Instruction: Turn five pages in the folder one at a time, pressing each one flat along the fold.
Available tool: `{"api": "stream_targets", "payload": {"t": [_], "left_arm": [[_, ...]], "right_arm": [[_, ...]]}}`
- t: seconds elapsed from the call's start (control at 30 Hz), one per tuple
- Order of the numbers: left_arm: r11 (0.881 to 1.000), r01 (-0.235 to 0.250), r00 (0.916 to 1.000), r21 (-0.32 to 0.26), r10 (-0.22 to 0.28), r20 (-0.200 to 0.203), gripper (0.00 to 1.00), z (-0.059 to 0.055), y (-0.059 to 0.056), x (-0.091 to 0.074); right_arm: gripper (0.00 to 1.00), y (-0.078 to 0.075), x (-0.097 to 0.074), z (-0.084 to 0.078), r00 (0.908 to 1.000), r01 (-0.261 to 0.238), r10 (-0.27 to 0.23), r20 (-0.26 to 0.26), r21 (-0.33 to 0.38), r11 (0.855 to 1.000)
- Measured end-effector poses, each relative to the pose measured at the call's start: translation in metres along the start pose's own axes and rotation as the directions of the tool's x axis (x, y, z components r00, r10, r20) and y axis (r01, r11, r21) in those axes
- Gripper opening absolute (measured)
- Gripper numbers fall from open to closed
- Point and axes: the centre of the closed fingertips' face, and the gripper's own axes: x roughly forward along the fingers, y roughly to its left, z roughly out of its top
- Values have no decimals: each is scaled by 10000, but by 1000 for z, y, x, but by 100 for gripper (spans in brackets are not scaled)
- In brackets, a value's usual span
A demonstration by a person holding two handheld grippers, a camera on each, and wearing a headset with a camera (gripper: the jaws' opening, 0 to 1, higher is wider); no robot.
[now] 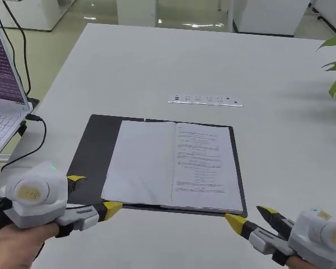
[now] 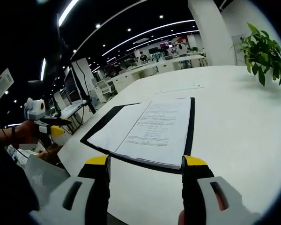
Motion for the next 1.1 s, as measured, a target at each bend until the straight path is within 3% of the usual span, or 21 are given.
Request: {"api": "stream_targets", "payload": {"t": [0.3, 0.57, 0.7, 1.1], "left_arm": [[9985, 456, 9989, 316, -453, -99, 63, 8, -16, 15], [9930, 1040, 9945, 557, -1032, -162, 63, 22, -42, 35], [9868, 1422, 9898, 775, -1412, -188, 62, 31, -57, 49], [9593, 2488, 9682, 1335, -2427, -608, 61, 42, -102, 95]], "right_arm": [[59, -4, -4, 0, 10000, -7, 4, 86, 328, 9995], [60, -4, -7, -7, 9998, -71, 74, -166, 192, 9998], [60, -6, -9, -7, 9999, -62, 67, -86, 501, 9987], [57, -8, -14, -16, 9995, -250, 265, -144, 927, 9954]]}}
